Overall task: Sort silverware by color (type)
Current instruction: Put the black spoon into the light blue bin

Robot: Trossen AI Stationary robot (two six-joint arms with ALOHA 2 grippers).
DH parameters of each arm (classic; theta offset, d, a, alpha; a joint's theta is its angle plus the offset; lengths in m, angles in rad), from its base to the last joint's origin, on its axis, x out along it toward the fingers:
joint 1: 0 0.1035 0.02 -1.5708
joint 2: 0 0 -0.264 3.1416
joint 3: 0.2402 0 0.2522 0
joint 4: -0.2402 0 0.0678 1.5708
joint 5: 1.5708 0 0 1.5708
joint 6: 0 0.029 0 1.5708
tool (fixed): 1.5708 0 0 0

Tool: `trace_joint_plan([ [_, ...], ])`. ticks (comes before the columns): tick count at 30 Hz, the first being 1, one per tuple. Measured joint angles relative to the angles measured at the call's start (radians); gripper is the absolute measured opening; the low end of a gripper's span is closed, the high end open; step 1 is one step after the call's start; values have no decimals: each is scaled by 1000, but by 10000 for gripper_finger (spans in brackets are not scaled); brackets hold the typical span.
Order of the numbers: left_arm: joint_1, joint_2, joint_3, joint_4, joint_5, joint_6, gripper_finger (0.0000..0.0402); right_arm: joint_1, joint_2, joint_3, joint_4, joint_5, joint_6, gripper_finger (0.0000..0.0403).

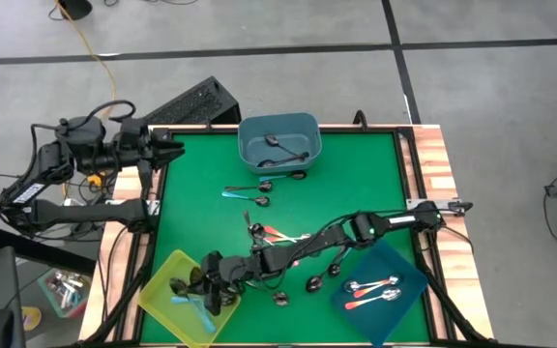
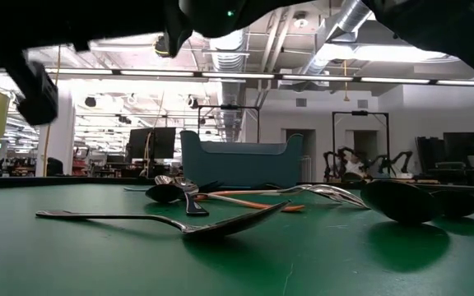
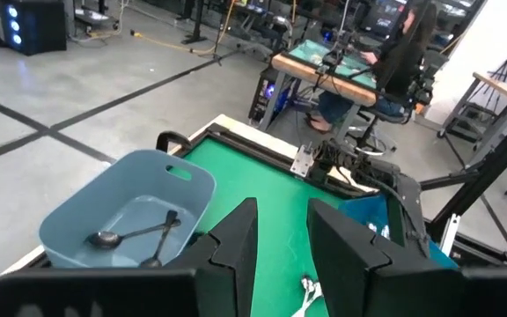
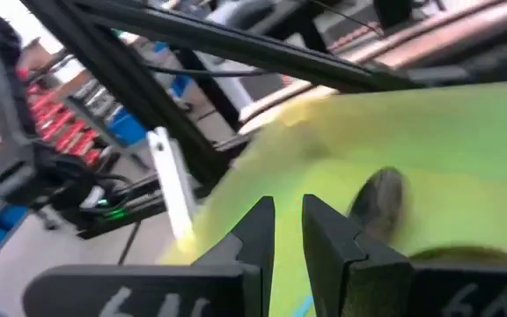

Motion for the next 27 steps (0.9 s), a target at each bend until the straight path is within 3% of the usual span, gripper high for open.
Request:
trace_joint_plan([
  [6, 0, 0, 0, -10, 0, -1, 86, -47, -106, 3, -71, -75, -105, 72],
  [12, 0, 0, 0, -9, 0, -4, 86, -95, -284, 2, -504, -32, -267, 72],
  [19, 0, 0, 0, -9, 0, -2, 86, -168, -461, 2, -990, 127, -151, 72],
  [27, 0, -16, -39, -4, 21, -25, 86, -190, -552, 2, -1301, 136, -64, 72],
])
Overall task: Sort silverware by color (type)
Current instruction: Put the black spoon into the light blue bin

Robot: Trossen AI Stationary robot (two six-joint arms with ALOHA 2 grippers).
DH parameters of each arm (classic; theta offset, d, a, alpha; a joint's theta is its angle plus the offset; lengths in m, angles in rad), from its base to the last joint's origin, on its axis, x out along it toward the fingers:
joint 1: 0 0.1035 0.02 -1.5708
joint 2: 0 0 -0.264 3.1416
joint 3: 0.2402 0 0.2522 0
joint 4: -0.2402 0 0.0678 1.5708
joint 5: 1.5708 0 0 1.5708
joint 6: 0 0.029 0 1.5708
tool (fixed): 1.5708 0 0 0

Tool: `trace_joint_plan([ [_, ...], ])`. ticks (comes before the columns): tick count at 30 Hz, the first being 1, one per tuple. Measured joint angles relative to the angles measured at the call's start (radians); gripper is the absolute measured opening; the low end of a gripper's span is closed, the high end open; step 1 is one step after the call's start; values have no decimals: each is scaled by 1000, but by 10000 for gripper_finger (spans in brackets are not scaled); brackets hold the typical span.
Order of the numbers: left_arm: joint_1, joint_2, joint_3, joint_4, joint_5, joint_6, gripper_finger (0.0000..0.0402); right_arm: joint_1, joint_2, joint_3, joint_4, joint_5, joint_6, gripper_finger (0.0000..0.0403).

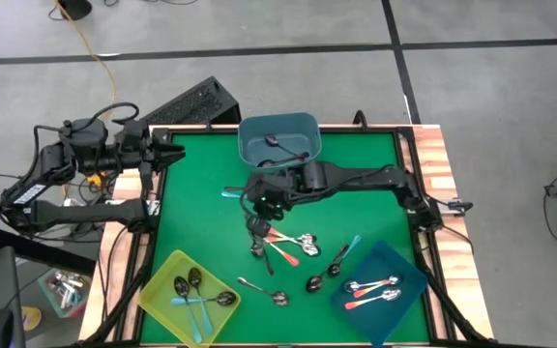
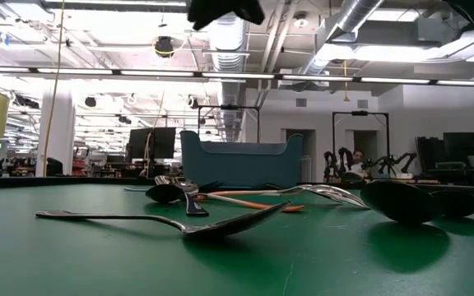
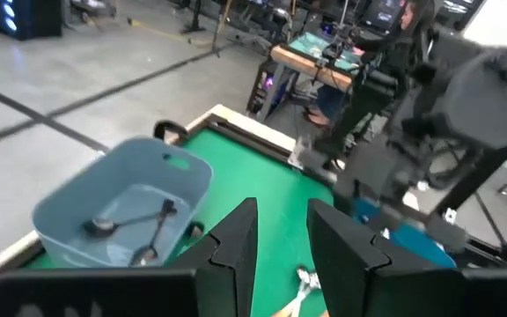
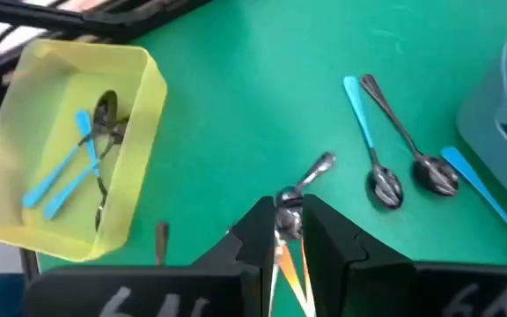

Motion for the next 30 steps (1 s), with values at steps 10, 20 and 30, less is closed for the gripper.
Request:
trace_joint_plan([
  [10, -2, -84, -196, 92, 32, -50, 86, 127, 24, -90, -68, 0, 47, 72],
  [20, -4, -183, -391, 319, 65, -116, 86, 226, 30, -353, -17, -76, 119, 73],
  [30, -4, -189, -504, 517, 62, -159, 86, 304, 16, -397, 0, 1, 45, 117],
])
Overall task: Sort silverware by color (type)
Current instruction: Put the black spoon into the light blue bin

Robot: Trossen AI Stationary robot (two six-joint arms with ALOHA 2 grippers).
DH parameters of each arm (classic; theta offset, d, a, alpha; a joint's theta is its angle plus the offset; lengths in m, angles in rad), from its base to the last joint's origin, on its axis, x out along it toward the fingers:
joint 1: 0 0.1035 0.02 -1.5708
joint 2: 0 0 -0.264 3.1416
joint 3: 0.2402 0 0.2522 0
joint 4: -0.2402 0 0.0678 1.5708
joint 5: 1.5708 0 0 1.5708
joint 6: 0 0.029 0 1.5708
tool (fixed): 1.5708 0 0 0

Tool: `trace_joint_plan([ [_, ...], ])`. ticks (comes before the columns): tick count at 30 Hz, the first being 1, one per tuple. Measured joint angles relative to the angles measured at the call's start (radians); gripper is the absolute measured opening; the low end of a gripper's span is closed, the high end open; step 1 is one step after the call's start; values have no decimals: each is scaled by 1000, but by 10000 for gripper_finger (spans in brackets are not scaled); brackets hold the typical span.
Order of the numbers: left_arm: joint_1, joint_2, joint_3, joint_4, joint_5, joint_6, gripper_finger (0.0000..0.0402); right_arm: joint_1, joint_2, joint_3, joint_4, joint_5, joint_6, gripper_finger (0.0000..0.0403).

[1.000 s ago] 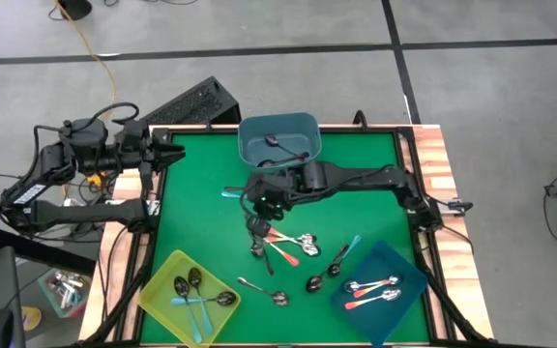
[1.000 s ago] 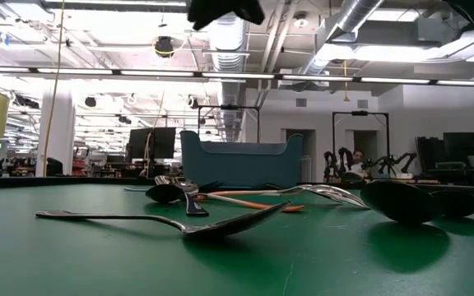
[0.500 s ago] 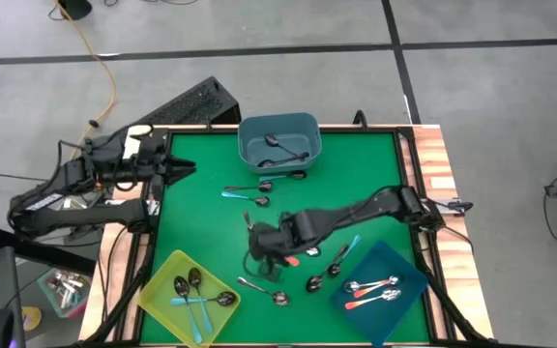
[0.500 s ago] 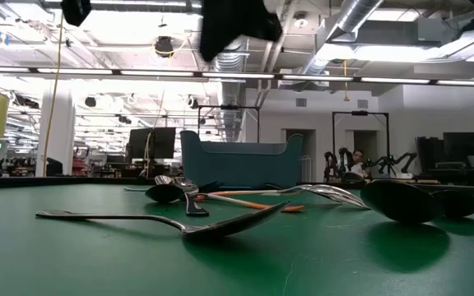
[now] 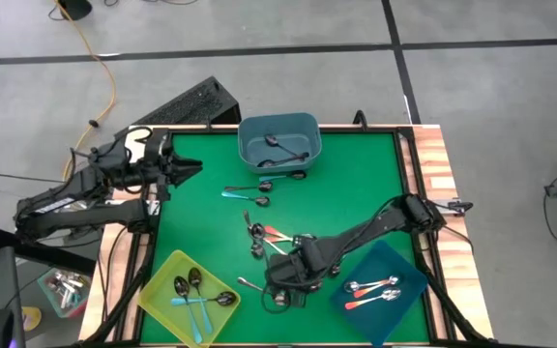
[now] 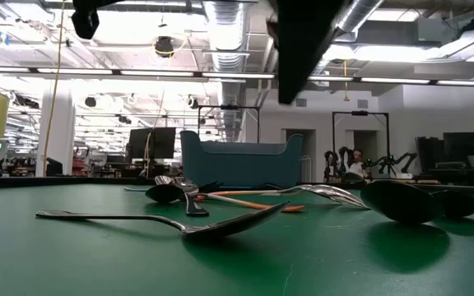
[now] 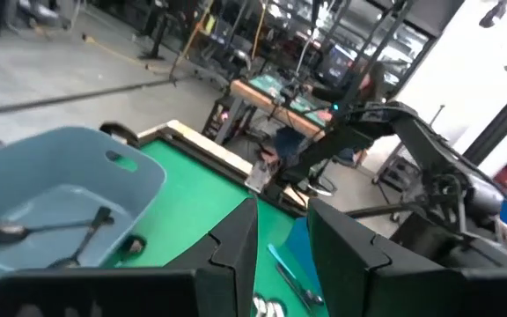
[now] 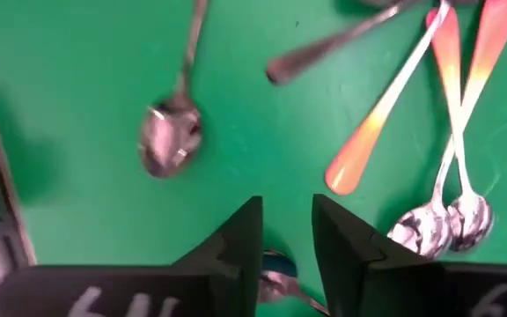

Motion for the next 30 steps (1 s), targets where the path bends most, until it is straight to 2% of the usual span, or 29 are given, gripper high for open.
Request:
trace_joint_plan([
  [4, 0, 1, -45, 90, -38, -44, 86, -26, -1, -6, -81, 40, -66, 151],
  [6, 0, 4, -56, 116, -54, -56, 86, -42, -62, -77, -80, 69, -123, 166],
  [9, 0, 5, -56, 117, -103, -60, 86, -56, -240, -299, 50, 49, -143, 179],
  [13, 0, 5, -56, 119, -196, -57, 86, -41, -441, -633, 317, 28, -155, 181],
  [18, 0, 13, -56, 118, -321, -59, 86, -42, -623, -903, 551, -10, -322, 173],
  [21, 0, 23, -56, 105, -368, -53, 86, -44, -645, -1006, 656, -94, -462, 170],
  [24, 0, 43, -56, 89, -392, -50, 86, -46, -635, -1047, 709, -187, -572, 169],
  [30, 0, 79, -56, 83, -396, -80, 86, -49, -524, -1052, 715, -217, -641, 169],
])
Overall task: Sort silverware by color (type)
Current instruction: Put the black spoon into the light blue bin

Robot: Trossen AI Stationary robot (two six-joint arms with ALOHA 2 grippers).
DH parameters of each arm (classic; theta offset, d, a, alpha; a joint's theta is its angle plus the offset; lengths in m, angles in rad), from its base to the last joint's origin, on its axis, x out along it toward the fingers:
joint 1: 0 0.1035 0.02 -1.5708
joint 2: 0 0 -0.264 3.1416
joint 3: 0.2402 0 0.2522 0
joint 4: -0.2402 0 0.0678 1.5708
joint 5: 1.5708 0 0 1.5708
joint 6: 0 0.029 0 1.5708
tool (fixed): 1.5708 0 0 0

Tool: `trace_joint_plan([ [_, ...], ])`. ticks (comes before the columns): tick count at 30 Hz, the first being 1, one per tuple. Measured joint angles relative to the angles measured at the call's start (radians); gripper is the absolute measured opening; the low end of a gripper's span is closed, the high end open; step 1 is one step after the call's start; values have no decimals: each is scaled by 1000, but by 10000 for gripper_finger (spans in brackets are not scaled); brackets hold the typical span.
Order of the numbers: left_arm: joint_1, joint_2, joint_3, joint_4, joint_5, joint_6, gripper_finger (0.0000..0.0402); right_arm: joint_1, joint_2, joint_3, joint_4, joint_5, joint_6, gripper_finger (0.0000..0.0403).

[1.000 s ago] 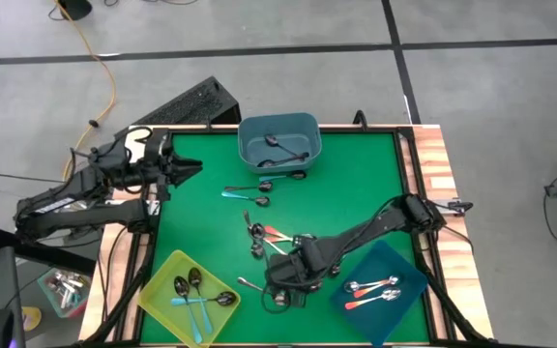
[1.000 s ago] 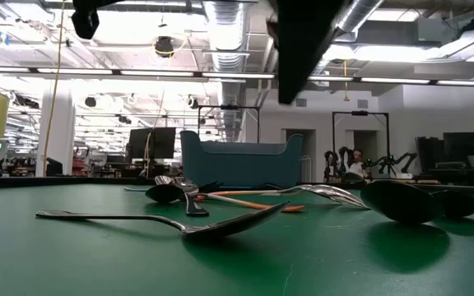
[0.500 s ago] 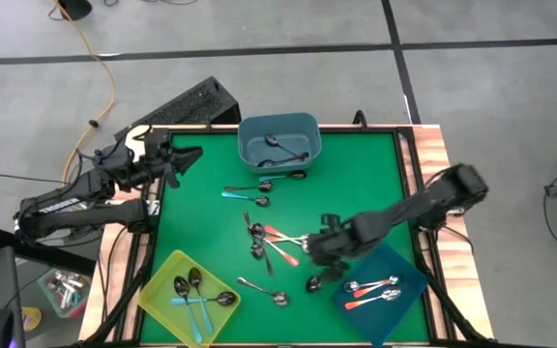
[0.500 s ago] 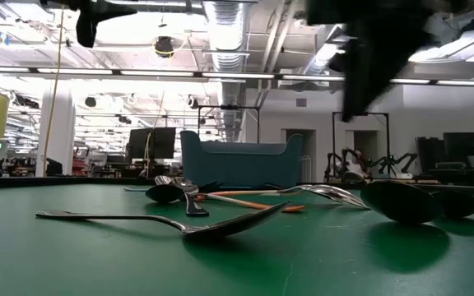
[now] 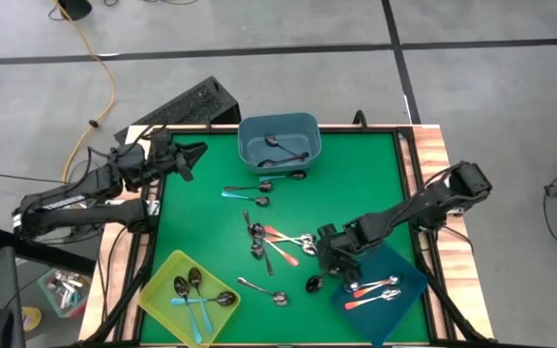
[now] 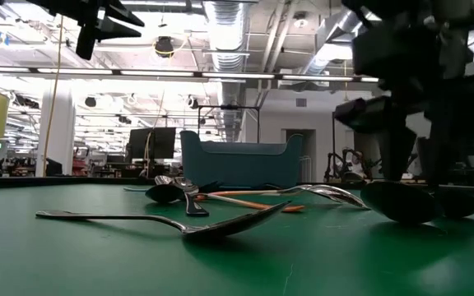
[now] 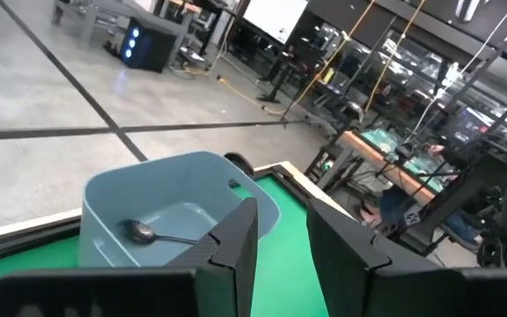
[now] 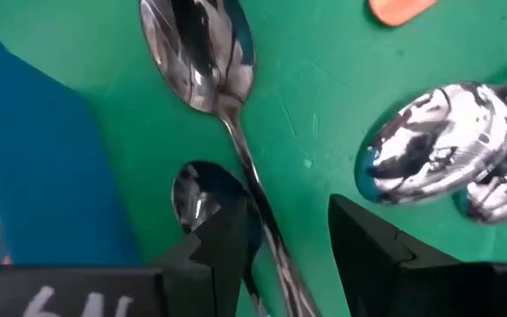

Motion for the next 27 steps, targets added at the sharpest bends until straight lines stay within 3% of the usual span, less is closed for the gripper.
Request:
trace_joint_plan([
  [11, 0, 8, 0, 0, 0, 15, 86, 4, 91, 38, 57, -53, 57, 168],
  [21, 0, 8, 0, -1, 2, 19, 86, -7, 90, 39, -78, 126, 62, 168],
  [27, 0, 8, 0, -6, 2, 38, 86, -50, 77, 38, -129, 163, 154, 168],
])
